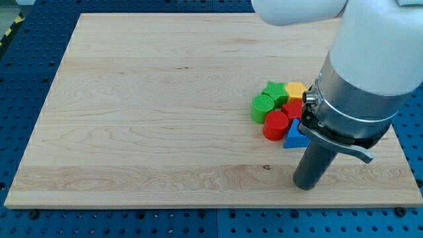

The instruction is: Drag blue blocks towards right

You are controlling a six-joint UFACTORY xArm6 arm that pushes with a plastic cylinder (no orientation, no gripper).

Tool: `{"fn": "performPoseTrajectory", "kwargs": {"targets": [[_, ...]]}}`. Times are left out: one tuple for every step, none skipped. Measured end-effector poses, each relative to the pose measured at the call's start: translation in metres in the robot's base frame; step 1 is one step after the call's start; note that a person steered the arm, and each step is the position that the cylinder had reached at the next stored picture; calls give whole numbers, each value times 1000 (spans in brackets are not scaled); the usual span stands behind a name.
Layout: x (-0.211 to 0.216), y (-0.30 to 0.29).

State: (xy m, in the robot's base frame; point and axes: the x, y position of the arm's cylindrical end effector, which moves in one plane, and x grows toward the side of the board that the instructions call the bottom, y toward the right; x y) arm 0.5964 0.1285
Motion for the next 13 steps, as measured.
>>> {"fn": "performPoseTrajectory", "kwargs": {"targets": [[0,-22],[-9,-26],[-19,-26],[-21,-26],[-25,-26],[-35,-26],[-37,-26],[-43,-26],[-56,-26],[-65,-23],[-69,-10],[-71,5],[-72,17]]}}
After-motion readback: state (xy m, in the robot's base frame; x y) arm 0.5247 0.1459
